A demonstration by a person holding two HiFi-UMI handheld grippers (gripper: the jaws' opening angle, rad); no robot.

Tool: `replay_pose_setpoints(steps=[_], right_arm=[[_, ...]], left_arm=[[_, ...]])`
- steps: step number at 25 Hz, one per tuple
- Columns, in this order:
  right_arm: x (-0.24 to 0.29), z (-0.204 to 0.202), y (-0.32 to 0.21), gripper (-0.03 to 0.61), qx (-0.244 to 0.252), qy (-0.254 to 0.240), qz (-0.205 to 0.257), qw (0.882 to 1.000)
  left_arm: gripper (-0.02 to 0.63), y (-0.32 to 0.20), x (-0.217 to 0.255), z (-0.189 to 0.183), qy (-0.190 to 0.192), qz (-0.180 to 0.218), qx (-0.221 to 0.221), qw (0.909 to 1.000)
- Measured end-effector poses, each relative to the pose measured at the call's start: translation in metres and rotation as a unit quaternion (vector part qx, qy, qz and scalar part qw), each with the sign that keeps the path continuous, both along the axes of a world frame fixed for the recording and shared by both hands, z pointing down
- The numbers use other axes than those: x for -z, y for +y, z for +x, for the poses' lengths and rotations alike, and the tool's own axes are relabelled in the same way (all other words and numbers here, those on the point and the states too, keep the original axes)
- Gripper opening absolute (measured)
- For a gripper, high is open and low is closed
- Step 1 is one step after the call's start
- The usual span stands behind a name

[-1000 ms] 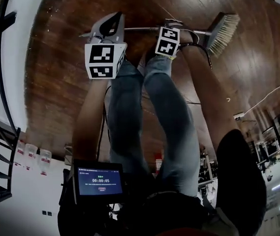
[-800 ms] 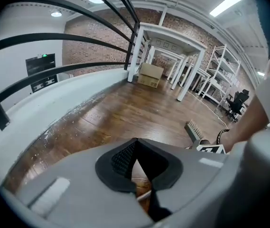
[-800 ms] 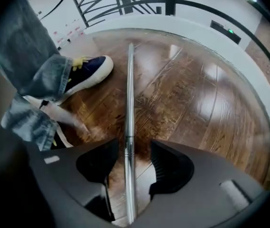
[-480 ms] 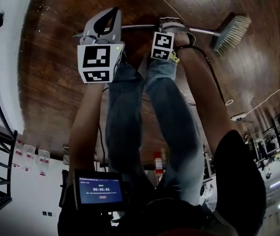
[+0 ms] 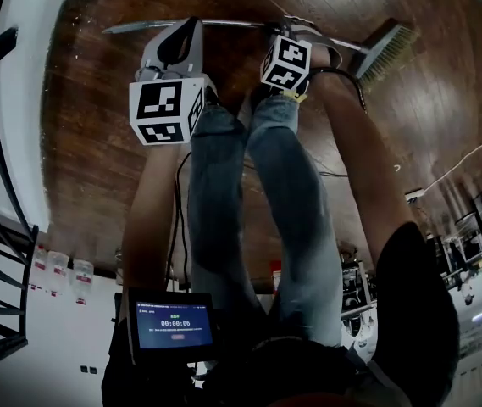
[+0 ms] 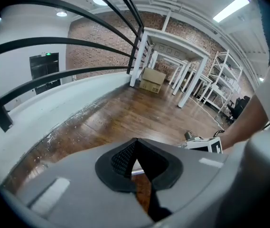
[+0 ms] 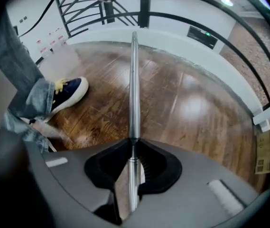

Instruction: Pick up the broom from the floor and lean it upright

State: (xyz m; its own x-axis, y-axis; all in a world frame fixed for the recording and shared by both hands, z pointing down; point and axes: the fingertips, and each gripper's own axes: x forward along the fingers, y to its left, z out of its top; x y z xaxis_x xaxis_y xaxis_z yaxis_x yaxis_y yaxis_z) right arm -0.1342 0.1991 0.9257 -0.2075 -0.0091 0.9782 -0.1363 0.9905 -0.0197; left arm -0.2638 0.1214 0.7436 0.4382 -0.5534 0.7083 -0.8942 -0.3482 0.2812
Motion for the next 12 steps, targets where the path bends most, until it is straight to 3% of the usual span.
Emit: replay_pose_setpoints(steps=[6,9,10,11,12], right_arm=[[0.118,0.009,-0.083,0.074,-0.11,-0.064,0.029,0.991],[0.177,0.021,-0.119,0.074,-0.168,-0.092,0.047,0.98],[0.195,0.026,-0.128,0.075,-0.185,-0.1,0.051,0.976],[0.213,0.032,-0.134,0.075,-0.202,-0.109,0.053,0.972],[0.231,0.037,-0.14,0.075,-0.218,-0.118,0.055,0.967]], left_arm=[[0.019,-0.037,0.11,0.01,0.075,0.035,0.025,0.9963],[0.209,-0.067,0.174,0.025,0.108,0.069,0.012,0.9917],[0.303,-0.078,0.193,0.033,0.114,0.082,0.003,0.9901],[0.357,-0.089,0.212,0.042,0.117,0.094,-0.005,0.9886],[0.371,-0.1,0.23,0.052,0.119,0.107,-0.012,0.9871]])
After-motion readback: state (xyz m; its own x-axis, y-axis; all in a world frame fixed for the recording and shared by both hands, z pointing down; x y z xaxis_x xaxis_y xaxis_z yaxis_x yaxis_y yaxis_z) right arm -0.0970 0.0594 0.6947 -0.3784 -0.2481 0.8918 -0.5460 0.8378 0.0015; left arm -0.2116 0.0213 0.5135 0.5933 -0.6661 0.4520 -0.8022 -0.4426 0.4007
